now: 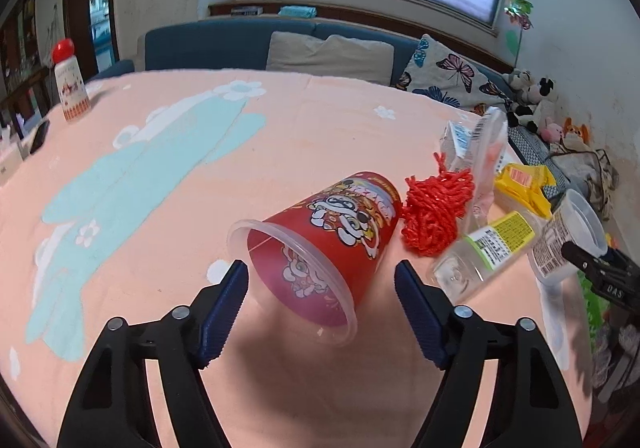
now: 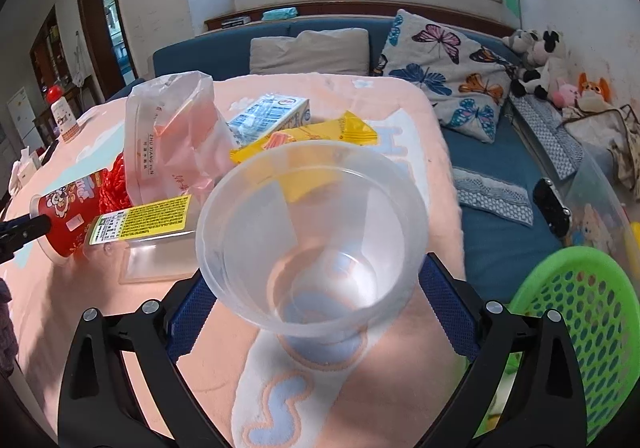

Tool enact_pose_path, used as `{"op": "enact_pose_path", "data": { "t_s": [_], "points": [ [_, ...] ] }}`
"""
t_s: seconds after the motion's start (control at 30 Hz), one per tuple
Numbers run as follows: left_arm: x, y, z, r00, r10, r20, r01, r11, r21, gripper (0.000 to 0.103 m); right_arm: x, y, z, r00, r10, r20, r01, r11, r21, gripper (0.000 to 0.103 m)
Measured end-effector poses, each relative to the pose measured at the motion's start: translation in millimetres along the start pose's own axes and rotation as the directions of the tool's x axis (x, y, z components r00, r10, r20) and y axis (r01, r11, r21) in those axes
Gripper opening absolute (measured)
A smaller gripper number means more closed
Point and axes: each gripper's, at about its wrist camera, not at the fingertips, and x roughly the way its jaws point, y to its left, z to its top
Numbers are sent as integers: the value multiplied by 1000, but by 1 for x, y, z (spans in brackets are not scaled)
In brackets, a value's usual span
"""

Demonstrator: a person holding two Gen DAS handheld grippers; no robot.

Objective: Collect trash

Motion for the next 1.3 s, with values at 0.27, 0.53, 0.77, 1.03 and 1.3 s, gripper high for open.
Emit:
{"op": "enact_pose_path", "data": {
  "t_s": [0.27,0.53,0.77,1.03,1.3],
  "points": [
    [21,3,0,997,-70,-23,70,997,-30,52,10,9,2,1000,13,-3,-14,1000,-26,97],
    [32,2,2,991,-132,-27,130,990,-63,47,14,6,3,1000,20,1,-20,1000,-7,95],
    [38,-1,6,987,-158,-23,156,985,-75,47,11,0,2,1000,9,-1,-9,1000,15,81],
    [37,-2,9,974,-227,-2,226,969,-100,15,1,-2,-3,1000,8,-2,-8,999,37,81],
    [17,-6,3,972,-234,24,235,970,-63,2,-21,4,-8,1000,16,19,-17,999,44,80]
  ]
}}
